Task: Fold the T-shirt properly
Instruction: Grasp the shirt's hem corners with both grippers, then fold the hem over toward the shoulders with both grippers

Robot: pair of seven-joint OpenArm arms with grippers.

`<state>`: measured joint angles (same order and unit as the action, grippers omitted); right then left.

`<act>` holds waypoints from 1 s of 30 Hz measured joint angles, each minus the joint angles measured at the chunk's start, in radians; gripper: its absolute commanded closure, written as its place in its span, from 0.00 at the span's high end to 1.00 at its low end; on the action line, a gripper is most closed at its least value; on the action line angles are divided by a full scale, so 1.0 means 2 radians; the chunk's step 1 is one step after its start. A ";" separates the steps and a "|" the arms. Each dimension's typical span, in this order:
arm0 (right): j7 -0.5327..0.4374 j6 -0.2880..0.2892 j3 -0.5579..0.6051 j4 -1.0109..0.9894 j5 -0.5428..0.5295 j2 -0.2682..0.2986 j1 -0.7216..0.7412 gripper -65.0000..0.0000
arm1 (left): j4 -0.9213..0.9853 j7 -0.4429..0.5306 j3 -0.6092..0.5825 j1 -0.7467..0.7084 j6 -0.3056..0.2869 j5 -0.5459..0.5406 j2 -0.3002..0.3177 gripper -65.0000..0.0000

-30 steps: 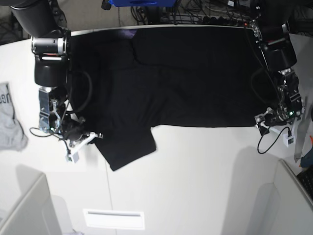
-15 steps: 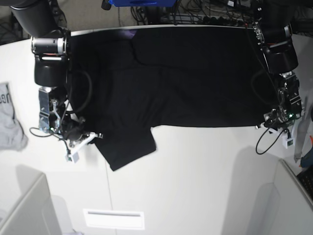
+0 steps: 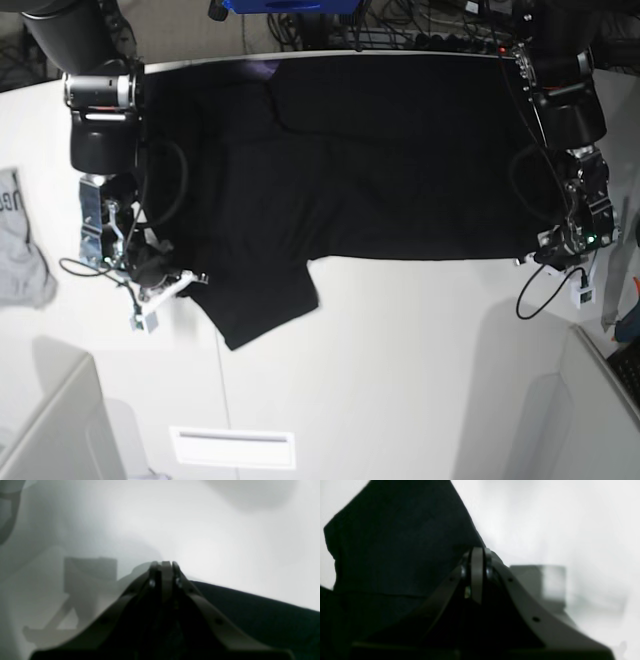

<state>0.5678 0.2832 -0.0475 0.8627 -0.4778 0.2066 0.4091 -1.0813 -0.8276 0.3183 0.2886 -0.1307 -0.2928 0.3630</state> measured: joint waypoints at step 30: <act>0.030 -0.002 -0.091 0.196 0.004 0.000 -0.106 0.00 | -0.171 -0.041 0.090 -0.113 -0.064 -0.126 0.000 0.00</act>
<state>0.6277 0.2790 -0.2291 1.2545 -0.4706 0.2062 0.1967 -1.4227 -0.9089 0.4980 0.0624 -0.2584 -0.5449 0.3637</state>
